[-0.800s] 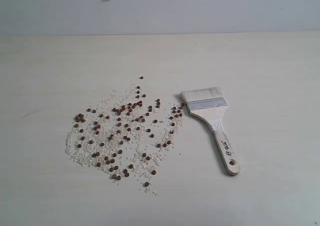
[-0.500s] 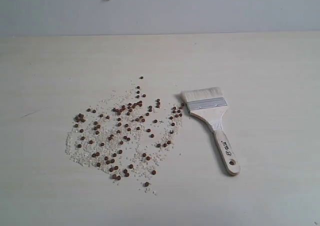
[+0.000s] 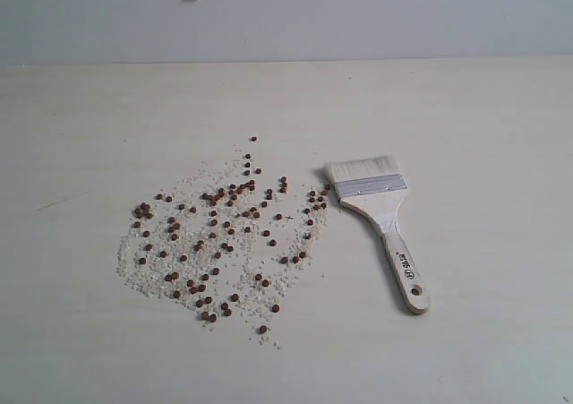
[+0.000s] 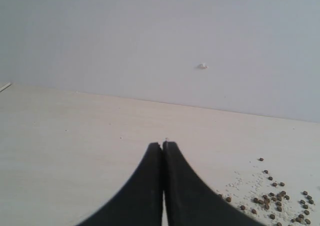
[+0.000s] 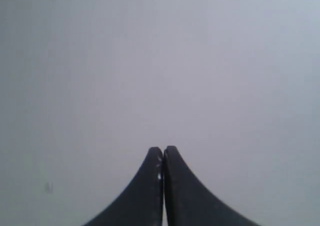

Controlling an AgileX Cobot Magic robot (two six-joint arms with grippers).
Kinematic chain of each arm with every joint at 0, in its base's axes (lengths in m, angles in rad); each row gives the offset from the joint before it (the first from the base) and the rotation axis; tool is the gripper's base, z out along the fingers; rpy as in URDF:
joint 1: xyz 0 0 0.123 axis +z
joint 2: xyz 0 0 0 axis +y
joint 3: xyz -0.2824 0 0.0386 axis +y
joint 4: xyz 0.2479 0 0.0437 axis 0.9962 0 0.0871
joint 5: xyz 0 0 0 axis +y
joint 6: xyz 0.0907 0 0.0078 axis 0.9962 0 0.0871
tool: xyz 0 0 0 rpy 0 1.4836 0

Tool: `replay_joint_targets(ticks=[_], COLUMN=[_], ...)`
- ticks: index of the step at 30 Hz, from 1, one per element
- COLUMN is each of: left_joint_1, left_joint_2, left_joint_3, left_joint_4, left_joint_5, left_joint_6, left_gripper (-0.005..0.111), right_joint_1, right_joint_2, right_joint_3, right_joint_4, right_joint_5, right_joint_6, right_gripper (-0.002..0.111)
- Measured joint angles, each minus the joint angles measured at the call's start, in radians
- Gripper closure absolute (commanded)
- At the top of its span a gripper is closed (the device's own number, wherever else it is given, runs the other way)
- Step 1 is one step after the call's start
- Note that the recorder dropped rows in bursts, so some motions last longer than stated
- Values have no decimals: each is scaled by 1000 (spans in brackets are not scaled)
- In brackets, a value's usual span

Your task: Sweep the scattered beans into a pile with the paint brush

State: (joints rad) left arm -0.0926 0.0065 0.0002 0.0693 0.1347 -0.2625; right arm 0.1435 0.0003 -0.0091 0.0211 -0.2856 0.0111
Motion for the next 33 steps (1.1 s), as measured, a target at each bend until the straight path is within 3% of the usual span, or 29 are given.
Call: replay_joint_targets(ticks=[6, 11, 16, 20, 24, 26, 29, 33], left_joint_1=[0, 0, 0, 0, 0, 0, 0, 0], left_joint_2=[0, 0, 0, 0, 0, 0, 0, 0], left_joint_3=[0, 0, 0, 0, 0, 0, 0, 0], left_joint_4=[0, 0, 0, 0, 0, 0, 0, 0], left_joint_5=[0, 0, 0, 0, 0, 0, 0, 0], left_joint_6=[0, 0, 0, 0, 0, 0, 0, 0], left_gripper=[107, 107, 107, 107, 107, 107, 107, 107], right_joint_1=[0, 0, 0, 0, 0, 0, 3, 95], right_joint_2=[-2, 35, 318, 655, 1088, 1240, 1371, 1500], right_joint_3=[0, -122, -432, -734, -1066, -1124, -1114, -1033], right_joint_4=[11, 97, 271, 290, 103, -28, -70, -32], right_joint_5=[-344, -273, 67, 492, 1102, 1315, 1432, 1370], right_joint_6=[207, 271, -5, -112, -41, 29, 77, 88], right_gripper=[108, 108, 108, 108, 108, 108, 108, 108])
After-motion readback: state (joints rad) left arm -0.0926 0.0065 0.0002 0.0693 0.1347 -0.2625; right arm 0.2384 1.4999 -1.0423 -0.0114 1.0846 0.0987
